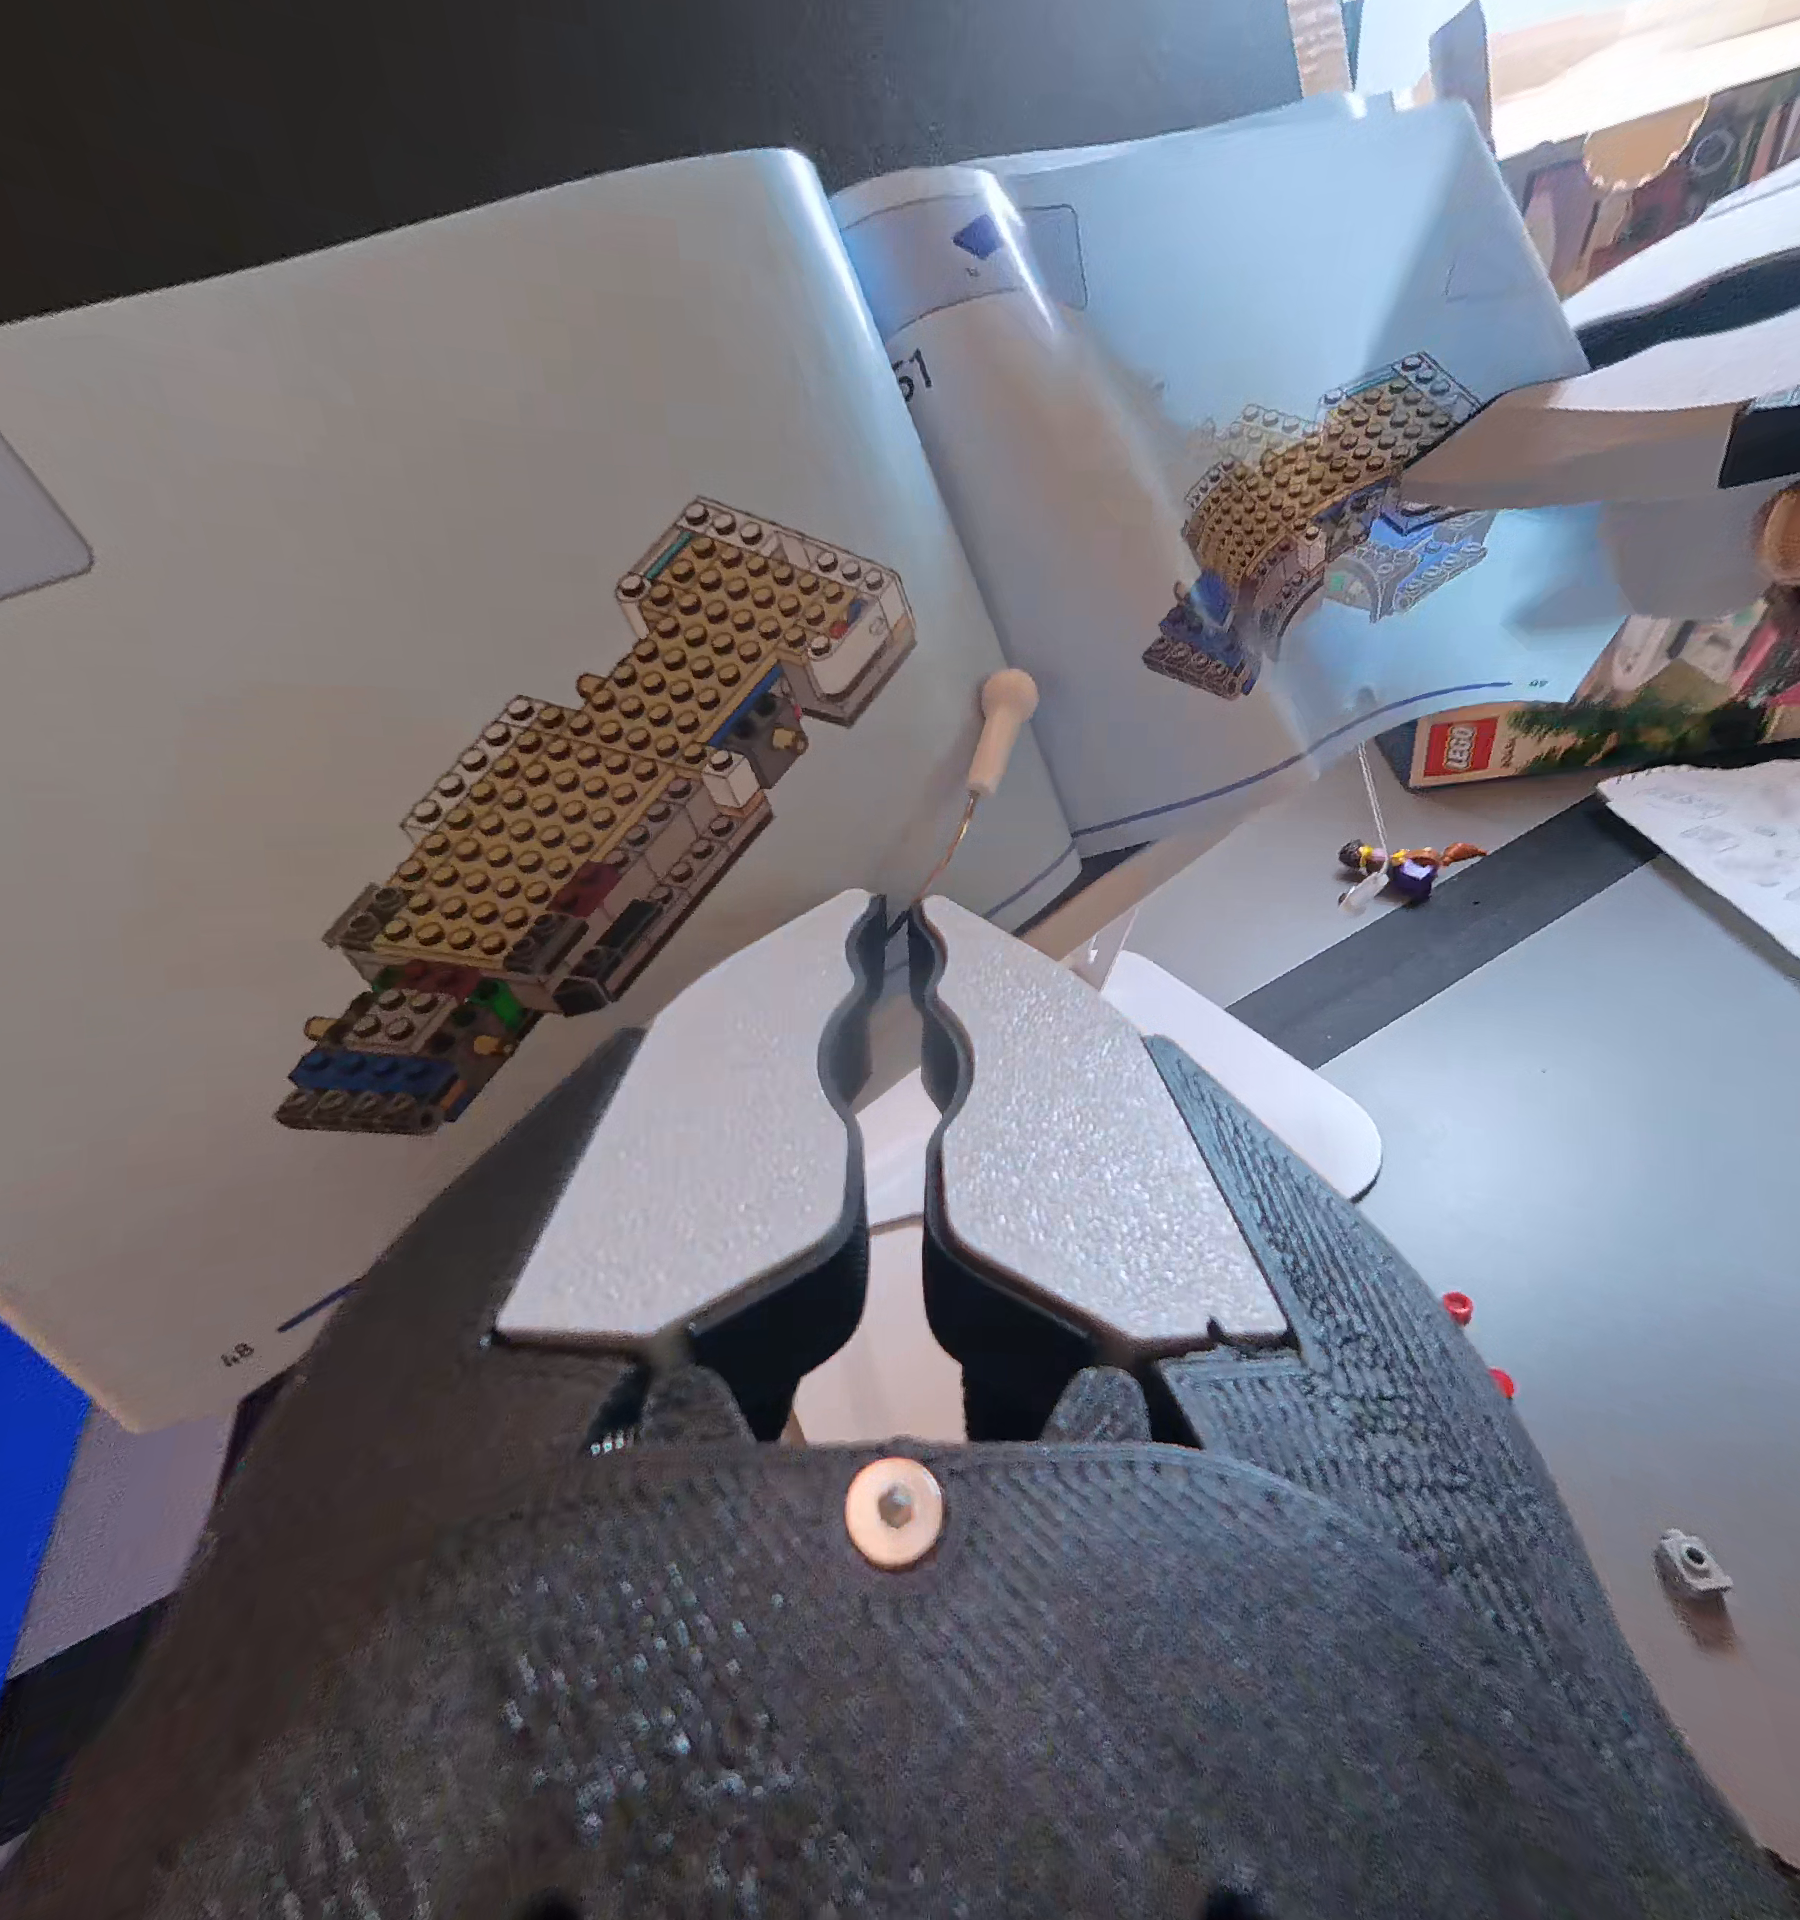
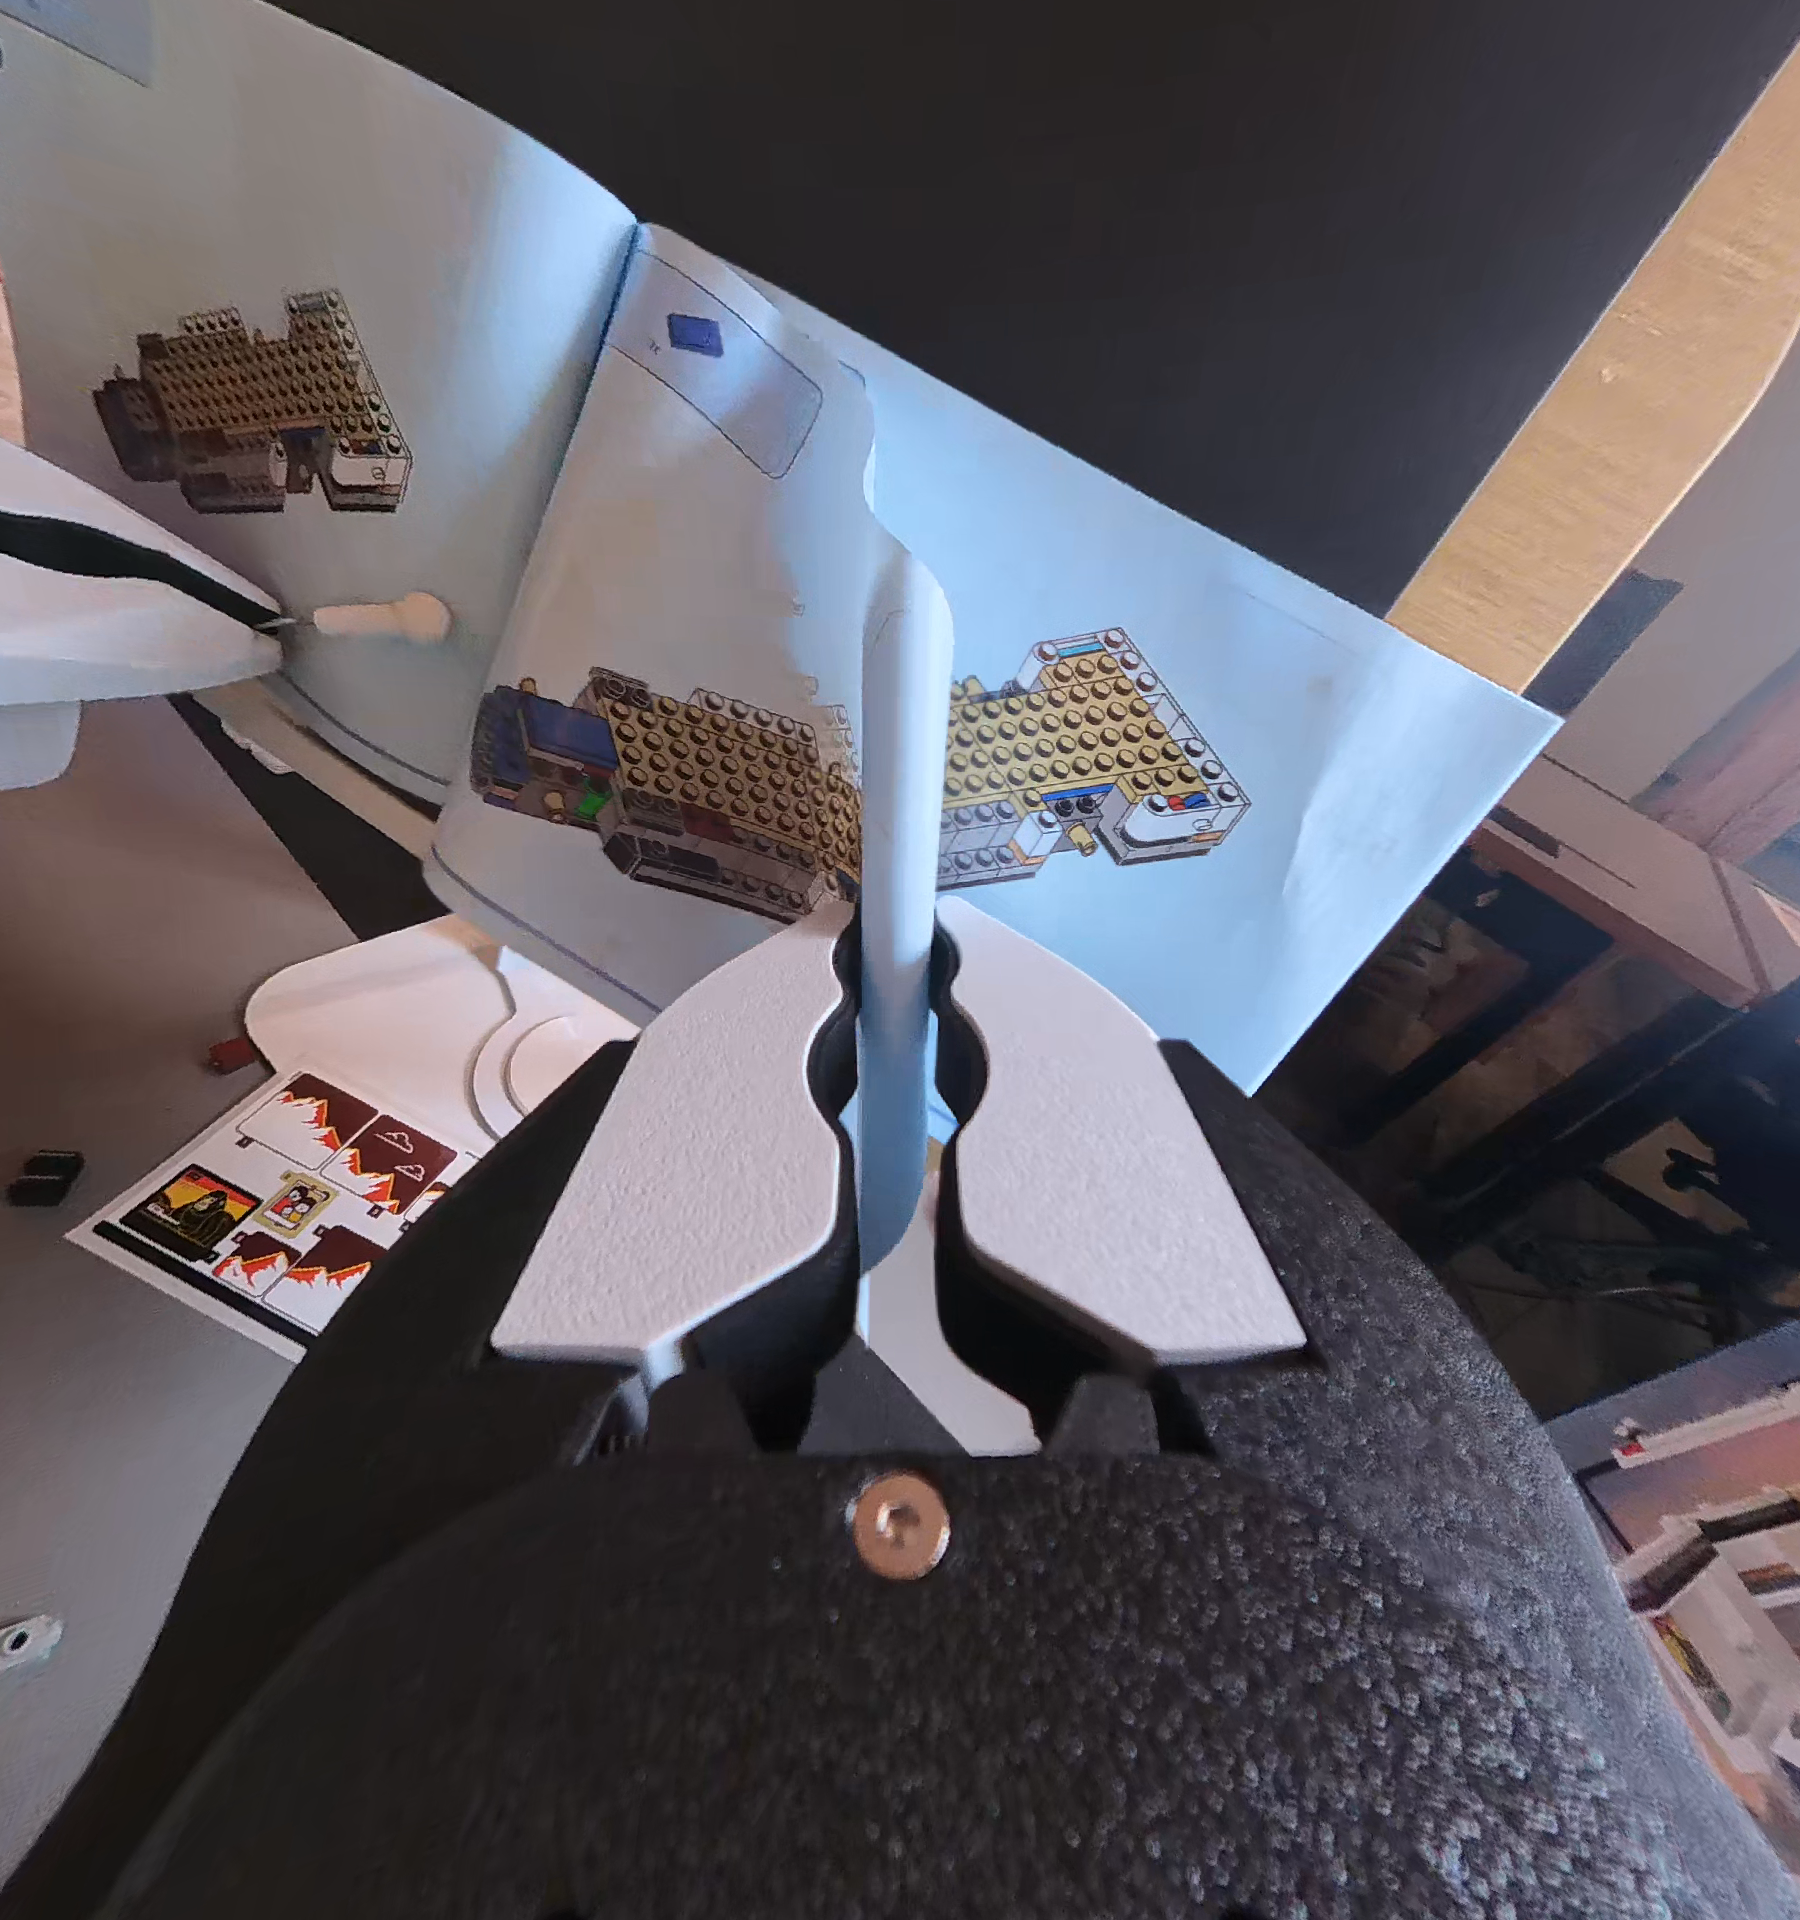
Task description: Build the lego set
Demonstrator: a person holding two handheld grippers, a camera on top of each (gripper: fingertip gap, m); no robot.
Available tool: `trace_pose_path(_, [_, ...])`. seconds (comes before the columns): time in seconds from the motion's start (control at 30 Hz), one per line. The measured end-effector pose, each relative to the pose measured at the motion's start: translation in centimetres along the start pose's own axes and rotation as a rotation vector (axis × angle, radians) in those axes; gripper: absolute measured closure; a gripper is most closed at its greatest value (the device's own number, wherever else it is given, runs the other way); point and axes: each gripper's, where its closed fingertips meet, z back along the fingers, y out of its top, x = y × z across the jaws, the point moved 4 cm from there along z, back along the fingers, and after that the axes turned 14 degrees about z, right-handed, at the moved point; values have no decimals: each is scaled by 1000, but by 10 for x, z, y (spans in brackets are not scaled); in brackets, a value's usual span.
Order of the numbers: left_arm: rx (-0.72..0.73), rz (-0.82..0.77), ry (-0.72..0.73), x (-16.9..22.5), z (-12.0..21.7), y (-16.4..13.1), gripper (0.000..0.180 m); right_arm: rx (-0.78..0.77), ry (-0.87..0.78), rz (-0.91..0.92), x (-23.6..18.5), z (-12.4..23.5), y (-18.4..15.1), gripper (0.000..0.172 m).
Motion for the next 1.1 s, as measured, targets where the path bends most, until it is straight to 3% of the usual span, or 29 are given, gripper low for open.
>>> trace_pose_path(0.2, [34,138,-26,-8,5,6,177,33,41,-6,-3,11,6,171])
trace_pose_path(0.33, [86,303,11,-35,16,13,180,58,89,-5,-9,18,16,171])
trace_pose_path(0.47, [95,496,-21,-56,29,1,177,89,165,-16,-21,22,29,171])
trace_pose_path(0.57, [87,556,-26,-62,36,-11,176,101,218,-22,-34,23,38,171])
trace_pose_path(0.7, [54,646,-54,-64,43,-25,175,144,378,-27,-70,27,59,170])
trace_pose_path(0.83, [59,624,-82,-64,48,-27,179,204,522,-15,-124,17,87,165])
trace_pose_path(0.97, [51,664,-75,-68,47,-32,180,223,640,48,-179,-13,106,144])
trace_pose_path(1.1, [41,686,-88,-71,52,-38,180,276,858,104,-214,-5,113,137])
